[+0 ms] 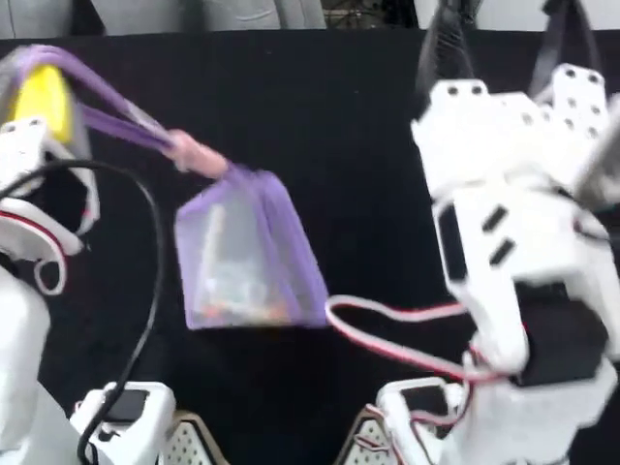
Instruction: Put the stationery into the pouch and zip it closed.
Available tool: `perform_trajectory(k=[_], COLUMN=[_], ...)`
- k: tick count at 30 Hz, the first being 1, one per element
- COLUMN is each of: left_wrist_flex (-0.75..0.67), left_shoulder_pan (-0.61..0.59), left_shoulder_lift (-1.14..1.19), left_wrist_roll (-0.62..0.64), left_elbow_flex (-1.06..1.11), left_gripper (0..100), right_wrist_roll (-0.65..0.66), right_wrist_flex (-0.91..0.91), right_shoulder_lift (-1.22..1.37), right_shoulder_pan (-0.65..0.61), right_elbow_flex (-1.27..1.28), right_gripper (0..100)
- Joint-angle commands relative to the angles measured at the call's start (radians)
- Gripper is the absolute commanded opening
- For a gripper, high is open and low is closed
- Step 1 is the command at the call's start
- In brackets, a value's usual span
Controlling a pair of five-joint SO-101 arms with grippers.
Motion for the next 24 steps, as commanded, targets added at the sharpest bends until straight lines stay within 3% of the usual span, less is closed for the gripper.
perform_trajectory(k=[1, 16, 19, 24], left_wrist_flex=[0.006, -0.025, -0.13, -0.433], left_shoulder_pan=[-0.03, -0.027, -0.027, -0.025], left_shoulder_lift=[-0.038, -0.064, -0.058, -0.057], left_wrist_roll=[0.012, 0.037, 0.112, 0.126], left_elbow_flex=[-0.041, -0.035, 0.001, 0.111], left_gripper=[3, 3, 3, 3], right_wrist_roll=[0.009, 0.009, 0.009, 0.009], right_wrist_flex=[-0.009, -0.008, -0.008, -0.009], right_shoulder_lift=[0.054, 0.122, 0.122, 0.122], right_shoulder_pan=[0.009, 0.009, 0.009, 0.009], right_elbow_flex=[-0.062, -0.088, -0.088, -0.088], right_gripper=[28.9, 28.9, 28.9, 28.9])
